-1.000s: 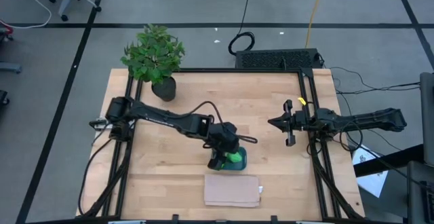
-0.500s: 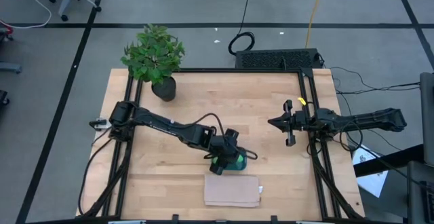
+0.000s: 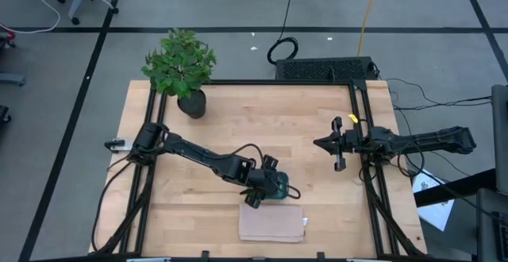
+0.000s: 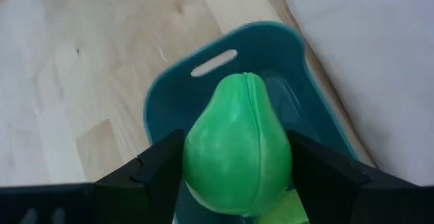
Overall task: Pick and placing Produce into tupperware
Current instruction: Put the green pear into the blue bin
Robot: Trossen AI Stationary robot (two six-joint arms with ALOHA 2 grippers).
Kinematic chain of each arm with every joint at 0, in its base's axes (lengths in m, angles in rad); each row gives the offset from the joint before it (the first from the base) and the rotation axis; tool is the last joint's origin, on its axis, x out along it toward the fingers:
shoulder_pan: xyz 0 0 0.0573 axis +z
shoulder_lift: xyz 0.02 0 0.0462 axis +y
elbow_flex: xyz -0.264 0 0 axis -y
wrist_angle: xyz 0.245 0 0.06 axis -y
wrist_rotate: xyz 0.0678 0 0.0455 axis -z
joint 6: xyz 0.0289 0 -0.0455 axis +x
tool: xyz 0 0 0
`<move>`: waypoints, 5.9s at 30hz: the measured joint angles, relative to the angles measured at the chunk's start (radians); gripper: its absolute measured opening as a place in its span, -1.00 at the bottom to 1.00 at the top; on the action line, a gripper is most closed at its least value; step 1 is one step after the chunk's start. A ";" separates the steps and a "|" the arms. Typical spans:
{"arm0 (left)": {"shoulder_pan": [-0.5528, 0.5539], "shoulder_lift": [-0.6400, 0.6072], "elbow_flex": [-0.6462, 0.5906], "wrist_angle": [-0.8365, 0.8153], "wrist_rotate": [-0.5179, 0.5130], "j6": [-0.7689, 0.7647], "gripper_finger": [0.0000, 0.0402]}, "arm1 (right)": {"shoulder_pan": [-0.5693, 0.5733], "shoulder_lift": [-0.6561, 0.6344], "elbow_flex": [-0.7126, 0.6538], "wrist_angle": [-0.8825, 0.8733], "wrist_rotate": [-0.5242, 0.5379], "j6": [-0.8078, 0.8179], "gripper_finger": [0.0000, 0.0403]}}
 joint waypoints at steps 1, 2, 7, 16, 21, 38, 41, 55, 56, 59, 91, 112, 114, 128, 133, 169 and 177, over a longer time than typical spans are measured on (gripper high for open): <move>0.000 0.000 0.000 0.005 0.000 -0.005 0.18 | 0.000 -0.001 0.000 0.000 0.000 0.000 -1.00; 0.000 0.000 0.000 0.013 0.000 -0.010 0.18 | 0.000 -0.001 0.000 -0.002 0.000 0.000 -1.00; -0.005 0.000 0.016 0.024 -0.009 -0.018 0.18 | 0.000 0.000 0.000 -0.002 0.000 0.000 -1.00; -0.007 -0.001 0.100 -0.004 -0.002 -0.389 0.18 | 0.000 0.000 0.000 -0.006 0.000 0.000 -1.00; -0.015 -0.001 0.150 -0.095 -0.002 -0.598 0.18 | 0.000 0.000 0.000 -0.006 0.000 0.000 -1.00; -0.101 0.010 0.154 -0.158 -0.302 -0.911 0.18 | 0.000 0.000 0.000 -0.006 0.000 -0.010 -1.00; -0.114 0.027 0.154 -0.143 -0.298 -0.912 0.18 | 0.000 0.000 0.000 -0.006 0.000 -0.020 -1.00; -0.143 0.077 0.154 -0.155 -0.279 -0.954 0.18 | 0.000 0.000 0.000 0.014 0.000 -0.013 -1.00; -0.143 0.081 0.154 -0.165 -0.279 -0.953 0.18 | 0.000 0.000 0.000 0.014 0.000 -0.011 -1.00; -0.145 0.102 0.153 -0.162 -0.275 -0.952 0.18 | 0.000 -0.001 0.000 0.015 0.000 -0.009 -1.00; -0.126 0.142 0.154 -0.136 -0.213 -0.850 0.18 | 0.000 0.001 0.000 0.016 0.000 -0.011 -1.00; -0.091 0.156 0.154 -0.141 -0.146 -0.814 0.18 | 0.000 0.000 0.000 0.009 0.000 -0.016 -1.00; -0.083 0.155 0.154 -0.144 -0.128 -0.812 0.18 | 0.000 0.000 0.000 0.009 0.000 -0.018 -1.00; -0.029 0.147 0.154 -0.158 0.035 -0.811 0.18 | 0.000 0.000 0.000 0.009 0.000 -0.035 -1.00; -0.010 0.142 0.154 -0.175 0.072 -0.820 0.18 | 0.000 0.001 0.000 0.008 0.000 -0.035 -1.00; 0.048 0.117 0.153 -0.238 0.154 -0.754 0.18 | 0.000 0.001 0.000 0.008 0.000 -0.034 -1.00; 0.055 0.117 0.153 -0.240 0.188 -0.748 0.19 | 0.000 0.001 0.000 0.008 0.000 -0.034 -1.00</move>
